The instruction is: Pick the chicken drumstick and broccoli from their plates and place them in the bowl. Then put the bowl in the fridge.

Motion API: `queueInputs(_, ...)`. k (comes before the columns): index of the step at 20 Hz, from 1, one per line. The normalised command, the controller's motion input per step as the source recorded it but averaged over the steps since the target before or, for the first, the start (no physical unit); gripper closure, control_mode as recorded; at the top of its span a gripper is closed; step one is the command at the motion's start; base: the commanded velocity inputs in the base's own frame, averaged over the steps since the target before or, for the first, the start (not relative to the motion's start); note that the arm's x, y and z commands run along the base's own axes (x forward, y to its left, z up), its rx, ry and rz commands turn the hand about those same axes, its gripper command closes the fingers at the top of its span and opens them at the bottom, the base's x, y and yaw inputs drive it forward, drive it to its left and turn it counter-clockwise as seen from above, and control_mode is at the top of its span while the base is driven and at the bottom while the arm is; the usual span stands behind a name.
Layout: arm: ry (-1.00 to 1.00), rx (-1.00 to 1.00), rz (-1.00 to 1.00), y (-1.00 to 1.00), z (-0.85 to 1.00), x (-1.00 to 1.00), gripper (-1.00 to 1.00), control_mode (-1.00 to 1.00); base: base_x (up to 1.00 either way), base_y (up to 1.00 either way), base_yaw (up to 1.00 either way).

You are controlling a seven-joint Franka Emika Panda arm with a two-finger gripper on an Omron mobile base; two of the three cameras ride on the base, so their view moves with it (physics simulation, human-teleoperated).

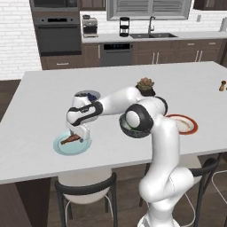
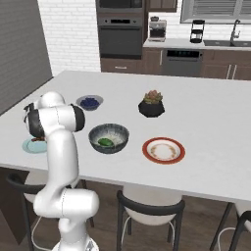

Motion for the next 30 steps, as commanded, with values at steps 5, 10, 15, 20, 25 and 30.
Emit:
queueInputs(5,0.0,-0.01,0.0,0.29,-0.3,0.05,-1.0,-1.0,0.0,0.0,0.0)
queueInputs(10,-0.01,-0.03,0.01,0.38,-0.48,0.04,1.0,-1.0,0.0,0.0,0.0)
queueInputs(15,-0.08,0.0,0.01,-0.2,-0.13,-0.38,1.0,-1.0,0.0,0.0,0.0)
queueInputs(20,-0.08,0.0,-0.02,-0.74,0.72,-0.85,1.0,-1.0,0.0,0.0,0.0)
queueInputs(25,-0.01,0.0,-0.07,-0.94,1.0,-0.35,1.0,-1.0,0.0,0.0,0.0)
queueInputs(30,0.0,-0.02,-0.03,-1.0,0.79,-0.1,1.0,-1.0,0.0,0.0,0.0)
